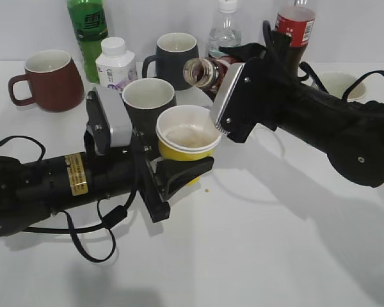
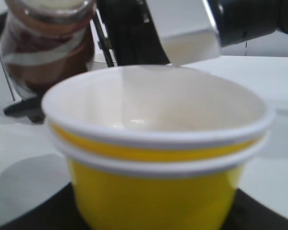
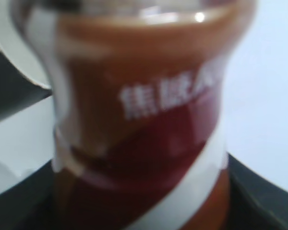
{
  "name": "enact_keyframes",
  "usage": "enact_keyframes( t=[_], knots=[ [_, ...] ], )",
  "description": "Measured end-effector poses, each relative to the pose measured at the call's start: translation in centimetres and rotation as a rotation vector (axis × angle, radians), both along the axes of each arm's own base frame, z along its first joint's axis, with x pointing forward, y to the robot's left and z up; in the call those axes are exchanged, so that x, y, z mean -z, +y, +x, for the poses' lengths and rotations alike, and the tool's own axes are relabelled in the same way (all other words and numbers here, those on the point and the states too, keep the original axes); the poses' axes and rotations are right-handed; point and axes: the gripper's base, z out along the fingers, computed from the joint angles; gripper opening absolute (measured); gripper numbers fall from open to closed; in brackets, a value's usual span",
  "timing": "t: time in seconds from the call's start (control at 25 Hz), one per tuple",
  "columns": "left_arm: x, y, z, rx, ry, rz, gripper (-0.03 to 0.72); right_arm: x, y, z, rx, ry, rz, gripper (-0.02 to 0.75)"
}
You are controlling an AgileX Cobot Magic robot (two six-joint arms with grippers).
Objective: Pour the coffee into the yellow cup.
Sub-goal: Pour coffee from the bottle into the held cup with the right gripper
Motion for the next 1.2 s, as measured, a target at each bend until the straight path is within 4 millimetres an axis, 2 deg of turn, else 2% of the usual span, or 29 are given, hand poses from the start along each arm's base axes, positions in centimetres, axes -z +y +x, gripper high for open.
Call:
enact_keyframes(
  t=[0.36,0.84,1.2],
  knots=[
    [0.6,1.3,0.0,-0.054,0.038,0.004,0.388,-0.4,0.1,0.0,-0.014,-0.14,-0.11,0.501],
    [0.6,1.2,-0.2,-0.036,0.034,0.008,0.388,-0.3,0.5,-0.4,-0.086,-0.235,-0.224,0.501],
    [0.7,1.2,-0.3,-0.016,0.036,0.019,0.388,-0.3,0.5,-0.4,-0.088,-0.25,-0.242,0.501]
  ],
)
